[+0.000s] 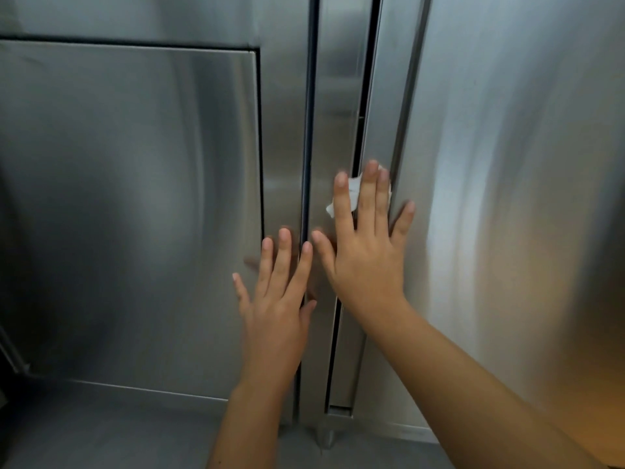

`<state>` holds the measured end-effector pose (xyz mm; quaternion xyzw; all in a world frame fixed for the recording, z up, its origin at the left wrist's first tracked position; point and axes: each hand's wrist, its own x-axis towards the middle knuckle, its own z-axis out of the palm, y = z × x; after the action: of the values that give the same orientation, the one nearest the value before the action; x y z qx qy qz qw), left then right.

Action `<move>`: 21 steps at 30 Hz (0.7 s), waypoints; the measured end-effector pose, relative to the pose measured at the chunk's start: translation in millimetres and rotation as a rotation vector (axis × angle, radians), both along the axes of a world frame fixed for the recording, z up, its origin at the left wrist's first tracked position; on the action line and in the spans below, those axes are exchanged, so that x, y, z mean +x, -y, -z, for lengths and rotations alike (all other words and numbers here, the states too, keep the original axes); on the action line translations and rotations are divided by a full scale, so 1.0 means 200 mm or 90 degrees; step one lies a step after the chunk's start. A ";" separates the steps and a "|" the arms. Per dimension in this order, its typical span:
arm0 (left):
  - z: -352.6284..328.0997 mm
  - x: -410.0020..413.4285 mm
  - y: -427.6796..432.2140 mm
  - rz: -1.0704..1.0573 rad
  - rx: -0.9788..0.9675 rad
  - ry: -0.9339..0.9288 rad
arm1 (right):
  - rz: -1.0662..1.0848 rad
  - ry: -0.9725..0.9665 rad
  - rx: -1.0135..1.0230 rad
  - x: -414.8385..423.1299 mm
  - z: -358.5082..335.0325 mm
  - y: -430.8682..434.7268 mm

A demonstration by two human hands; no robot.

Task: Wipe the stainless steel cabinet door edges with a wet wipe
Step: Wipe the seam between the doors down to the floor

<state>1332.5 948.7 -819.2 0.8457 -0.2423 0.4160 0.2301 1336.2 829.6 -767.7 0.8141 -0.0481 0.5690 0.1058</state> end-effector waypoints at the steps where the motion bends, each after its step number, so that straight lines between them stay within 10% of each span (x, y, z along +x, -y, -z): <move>1: 0.00 0.00 -0.01 0.001 0.005 -0.001 | 0.003 -0.014 -0.011 -0.01 0.07 0.01; 21: 0.18 0.03 -0.09 -0.068 0.141 0.060 | 0.012 -0.028 -0.003 -0.01 0.26 0.00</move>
<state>1338.1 967.2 -855.9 0.8572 -0.2521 0.4375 0.1013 1333.2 828.8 -820.2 0.8258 -0.0516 0.5499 0.1141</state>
